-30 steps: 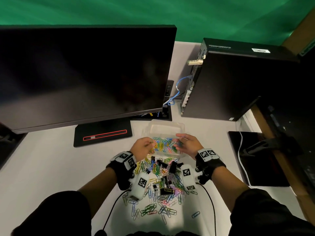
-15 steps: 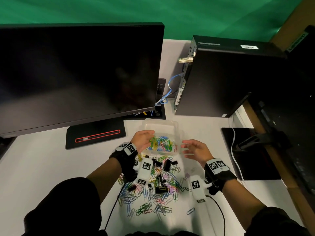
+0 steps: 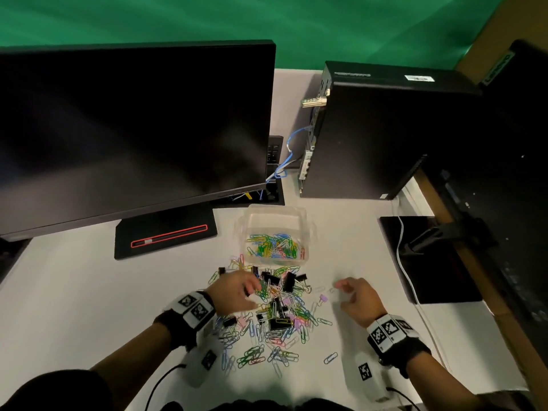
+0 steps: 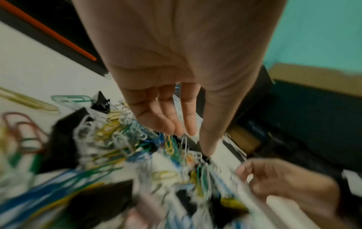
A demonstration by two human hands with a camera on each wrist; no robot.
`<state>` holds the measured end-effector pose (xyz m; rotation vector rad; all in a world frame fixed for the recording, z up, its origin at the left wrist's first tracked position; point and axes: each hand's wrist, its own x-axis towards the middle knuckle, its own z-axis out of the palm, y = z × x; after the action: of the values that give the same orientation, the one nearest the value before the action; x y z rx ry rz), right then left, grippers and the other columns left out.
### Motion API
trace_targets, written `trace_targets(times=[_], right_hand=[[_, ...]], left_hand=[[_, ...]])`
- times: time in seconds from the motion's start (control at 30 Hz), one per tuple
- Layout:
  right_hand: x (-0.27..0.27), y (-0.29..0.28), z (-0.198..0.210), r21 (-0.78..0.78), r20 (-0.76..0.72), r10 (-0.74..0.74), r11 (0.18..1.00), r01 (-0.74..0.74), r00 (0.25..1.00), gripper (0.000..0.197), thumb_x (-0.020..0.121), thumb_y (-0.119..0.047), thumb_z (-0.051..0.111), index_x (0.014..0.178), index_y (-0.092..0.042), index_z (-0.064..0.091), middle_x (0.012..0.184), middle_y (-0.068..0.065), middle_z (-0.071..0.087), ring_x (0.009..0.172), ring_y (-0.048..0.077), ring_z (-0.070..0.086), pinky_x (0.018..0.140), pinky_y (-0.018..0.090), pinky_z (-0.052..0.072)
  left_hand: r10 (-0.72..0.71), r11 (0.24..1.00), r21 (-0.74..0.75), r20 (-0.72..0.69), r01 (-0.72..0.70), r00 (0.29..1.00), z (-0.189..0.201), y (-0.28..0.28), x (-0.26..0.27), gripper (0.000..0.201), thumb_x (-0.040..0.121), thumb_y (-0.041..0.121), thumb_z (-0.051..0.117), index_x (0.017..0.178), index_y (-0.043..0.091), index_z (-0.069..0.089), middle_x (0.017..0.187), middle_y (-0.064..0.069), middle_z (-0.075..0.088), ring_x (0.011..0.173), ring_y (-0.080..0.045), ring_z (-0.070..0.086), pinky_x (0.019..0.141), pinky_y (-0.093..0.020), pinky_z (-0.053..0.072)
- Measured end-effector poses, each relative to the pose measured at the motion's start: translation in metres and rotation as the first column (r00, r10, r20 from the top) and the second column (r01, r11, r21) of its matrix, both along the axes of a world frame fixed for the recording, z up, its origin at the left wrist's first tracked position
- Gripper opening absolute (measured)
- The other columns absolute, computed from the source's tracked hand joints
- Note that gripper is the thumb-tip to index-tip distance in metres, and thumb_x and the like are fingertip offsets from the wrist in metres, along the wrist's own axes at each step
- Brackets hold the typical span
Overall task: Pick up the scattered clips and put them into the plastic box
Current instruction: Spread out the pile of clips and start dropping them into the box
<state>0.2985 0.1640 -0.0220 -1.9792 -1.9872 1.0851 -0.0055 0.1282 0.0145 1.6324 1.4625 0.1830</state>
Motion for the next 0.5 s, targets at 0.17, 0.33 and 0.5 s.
trace_targets(times=[0.17,0.33,0.5], right_hand=[[-0.013,-0.030,-0.001,-0.013,-0.036,0.039,0.999,-0.040,0.999,0.032,0.068,0.002,0.063,0.080,-0.027,0.060,0.084,-0.004,0.058,0.068,0.006,0.051,0.060,0.000,0.037],[-0.039,-0.038,0.000,-0.090,-0.080,0.282,0.953,-0.288,0.956,0.087,0.050,-0.045,0.081,0.127,-0.025,0.045,0.104,-0.005,0.039,0.089,0.004,0.044,0.077,0.002,0.033],[-0.059,-0.043,-0.003,-0.066,0.059,0.461,0.887,-0.457,0.885,0.114,0.045,-0.049,0.083,0.141,-0.027,0.025,0.122,-0.003,0.032,0.114,0.013,0.034,0.104,0.028,0.037]], left_hand=[[-0.128,0.991,-0.060,-0.157,0.120,0.979,-0.018,-0.030,0.005,0.081,0.069,0.032,0.078,0.137,0.021,0.036,0.124,0.000,0.039,0.112,-0.015,0.045,0.092,-0.022,0.040],[-0.163,0.984,0.024,-0.234,0.174,0.958,-0.027,-0.042,0.017,0.115,0.058,0.050,0.081,0.147,0.017,0.015,0.138,-0.001,0.027,0.127,-0.015,0.031,0.111,-0.024,0.027],[-0.159,0.967,0.118,-0.409,0.225,0.898,-0.038,-0.048,0.035,0.118,0.053,0.063,0.076,0.145,0.020,0.015,0.141,-0.002,0.022,0.130,-0.021,0.027,0.112,-0.038,0.031]])
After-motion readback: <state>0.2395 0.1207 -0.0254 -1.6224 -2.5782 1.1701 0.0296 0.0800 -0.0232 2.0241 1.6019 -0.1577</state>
